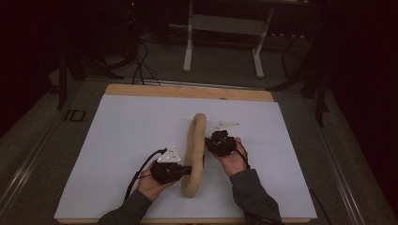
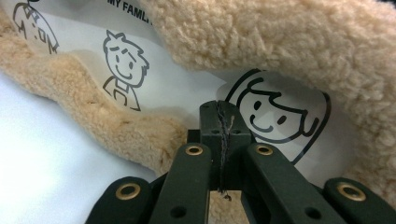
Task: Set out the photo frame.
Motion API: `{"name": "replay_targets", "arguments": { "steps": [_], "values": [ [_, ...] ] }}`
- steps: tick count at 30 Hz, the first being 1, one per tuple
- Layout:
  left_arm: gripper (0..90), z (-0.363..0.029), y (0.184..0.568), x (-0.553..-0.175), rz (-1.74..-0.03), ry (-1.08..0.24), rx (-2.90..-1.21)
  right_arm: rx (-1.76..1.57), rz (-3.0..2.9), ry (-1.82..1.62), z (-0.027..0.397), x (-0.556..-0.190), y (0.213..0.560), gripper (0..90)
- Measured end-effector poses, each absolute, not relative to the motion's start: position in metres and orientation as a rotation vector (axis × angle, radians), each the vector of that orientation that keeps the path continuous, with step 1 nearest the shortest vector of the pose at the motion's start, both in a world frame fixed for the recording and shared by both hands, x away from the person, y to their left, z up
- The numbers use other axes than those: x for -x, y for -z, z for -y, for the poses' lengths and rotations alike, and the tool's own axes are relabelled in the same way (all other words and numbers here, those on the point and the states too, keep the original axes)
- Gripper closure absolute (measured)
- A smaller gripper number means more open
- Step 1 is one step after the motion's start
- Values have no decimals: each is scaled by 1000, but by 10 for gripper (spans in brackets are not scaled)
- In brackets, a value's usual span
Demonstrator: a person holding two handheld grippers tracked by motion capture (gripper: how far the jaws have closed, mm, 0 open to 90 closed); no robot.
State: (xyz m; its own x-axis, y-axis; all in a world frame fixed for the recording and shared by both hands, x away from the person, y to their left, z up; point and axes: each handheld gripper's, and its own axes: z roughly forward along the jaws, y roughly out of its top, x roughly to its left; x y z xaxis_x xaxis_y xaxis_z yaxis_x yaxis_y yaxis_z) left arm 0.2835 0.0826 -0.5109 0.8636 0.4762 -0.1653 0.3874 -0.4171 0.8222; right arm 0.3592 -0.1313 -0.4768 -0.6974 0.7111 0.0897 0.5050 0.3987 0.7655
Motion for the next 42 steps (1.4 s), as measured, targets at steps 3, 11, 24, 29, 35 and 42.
{"name": "replay_targets", "arguments": {
  "steps": [3,11,24,29,35,42],
  "values": [
    [900,-82,511,-283,-626,-117,-2059,-1074,-2412,-1193,131,-359,476,900],
    [900,-78,512,-283,-640,-130,-2045,-1065,-2431,-1197,129,-358,474,900],
    [900,-71,514,-281,-650,-145,-2022,-1024,-2487,-1201,122,-356,478,900],
    [900,-67,514,-281,-655,-155,-2015,-1013,-2501,-1194,121,-356,477,900],
    [900,-65,514,-281,-676,-181,-2013,-1013,-2512,-1196,120,-356,476,900],
    [900,-65,514,-283,-715,-204,-1988,-1020,-2518,-1202,121,-357,476,900]
  ]
}}
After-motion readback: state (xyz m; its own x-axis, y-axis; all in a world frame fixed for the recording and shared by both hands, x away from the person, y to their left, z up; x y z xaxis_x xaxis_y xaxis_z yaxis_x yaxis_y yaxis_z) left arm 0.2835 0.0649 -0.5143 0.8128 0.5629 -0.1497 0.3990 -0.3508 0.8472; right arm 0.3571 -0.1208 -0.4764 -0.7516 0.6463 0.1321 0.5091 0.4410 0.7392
